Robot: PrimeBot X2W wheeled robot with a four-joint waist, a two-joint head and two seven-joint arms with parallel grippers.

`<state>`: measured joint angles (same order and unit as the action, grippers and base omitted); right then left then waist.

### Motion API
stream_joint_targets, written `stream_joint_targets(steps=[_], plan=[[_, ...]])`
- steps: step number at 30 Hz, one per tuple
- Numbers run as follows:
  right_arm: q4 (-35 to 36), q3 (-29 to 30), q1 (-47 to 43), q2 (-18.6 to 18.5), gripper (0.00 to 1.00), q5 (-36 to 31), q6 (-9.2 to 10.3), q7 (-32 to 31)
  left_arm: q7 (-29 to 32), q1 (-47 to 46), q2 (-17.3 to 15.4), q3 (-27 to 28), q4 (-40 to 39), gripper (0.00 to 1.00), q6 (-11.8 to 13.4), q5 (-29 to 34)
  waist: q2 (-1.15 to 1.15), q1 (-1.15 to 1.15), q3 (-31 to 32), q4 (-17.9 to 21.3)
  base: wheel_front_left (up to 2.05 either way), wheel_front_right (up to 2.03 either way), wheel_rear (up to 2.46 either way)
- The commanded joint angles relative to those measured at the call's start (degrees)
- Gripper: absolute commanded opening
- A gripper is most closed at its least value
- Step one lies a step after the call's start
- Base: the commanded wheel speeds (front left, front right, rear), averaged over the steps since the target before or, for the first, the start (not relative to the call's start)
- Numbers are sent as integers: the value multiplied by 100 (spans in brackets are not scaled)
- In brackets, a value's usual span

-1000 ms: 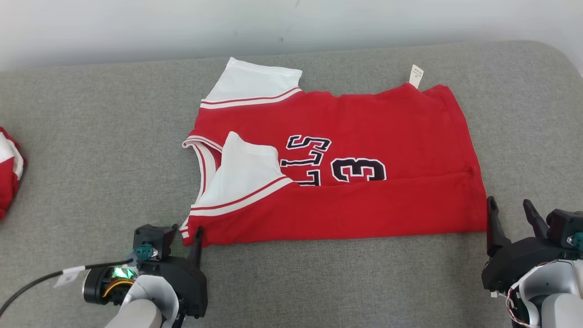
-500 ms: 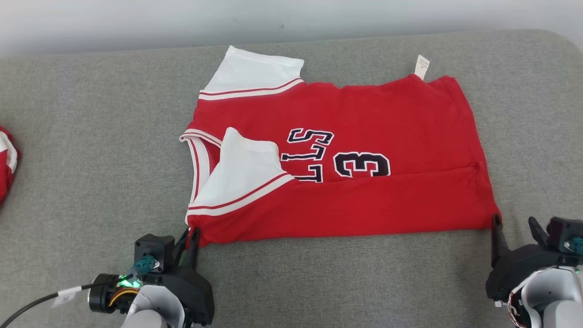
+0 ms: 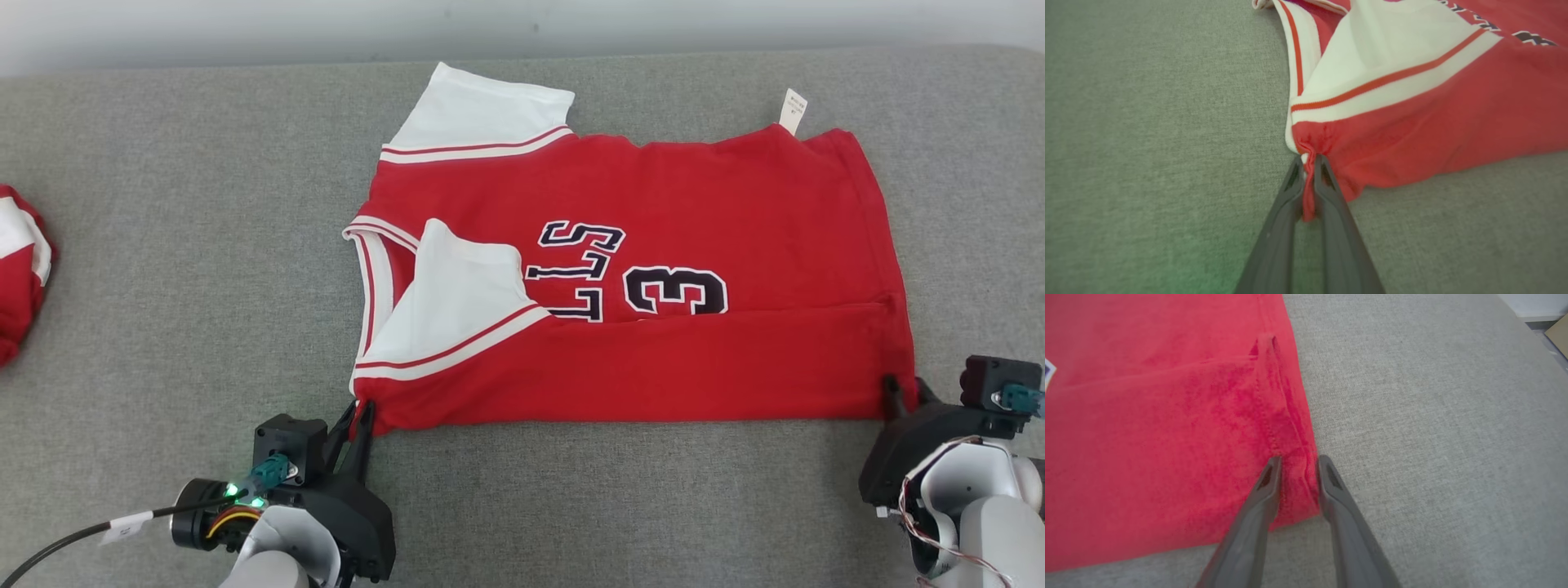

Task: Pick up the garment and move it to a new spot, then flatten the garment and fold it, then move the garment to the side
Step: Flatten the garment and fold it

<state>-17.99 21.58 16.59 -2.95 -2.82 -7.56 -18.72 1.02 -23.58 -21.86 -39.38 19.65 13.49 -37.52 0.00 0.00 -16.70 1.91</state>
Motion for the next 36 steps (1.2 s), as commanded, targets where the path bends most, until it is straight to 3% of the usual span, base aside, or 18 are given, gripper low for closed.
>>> stream_joint_targets(steps=[1,3,9,19,28,36], plan=[[-183,31,9,10,27,67,15,-110,72,100,-68,-54,121,0,-1,19,0,0,-3,-12,0,0,0],[-264,-3,28,10,0,82,16,-133,62,109,-73,-58,131,0,-2,7,0,0,11,-16,0,0,0],[-247,0,-154,13,0,105,17,-96,23,269,-79,-91,151,0,-36,-49,0,0,202,-13,0,0,0],[405,86,-740,1,0,350,16,-258,134,717,-264,-137,-220,0,43,-191,0,0,669,17,0,0,0],[1241,-19,-1568,1,0,844,17,-603,281,1558,-691,-77,-1307,0,440,-320,0,0,910,68,0,0,0],[1294,-67,-2148,0,0,1125,16,-660,240,2143,-752,-110,-1610,0,714,-415,0,0,1007,34,0,0,0]])
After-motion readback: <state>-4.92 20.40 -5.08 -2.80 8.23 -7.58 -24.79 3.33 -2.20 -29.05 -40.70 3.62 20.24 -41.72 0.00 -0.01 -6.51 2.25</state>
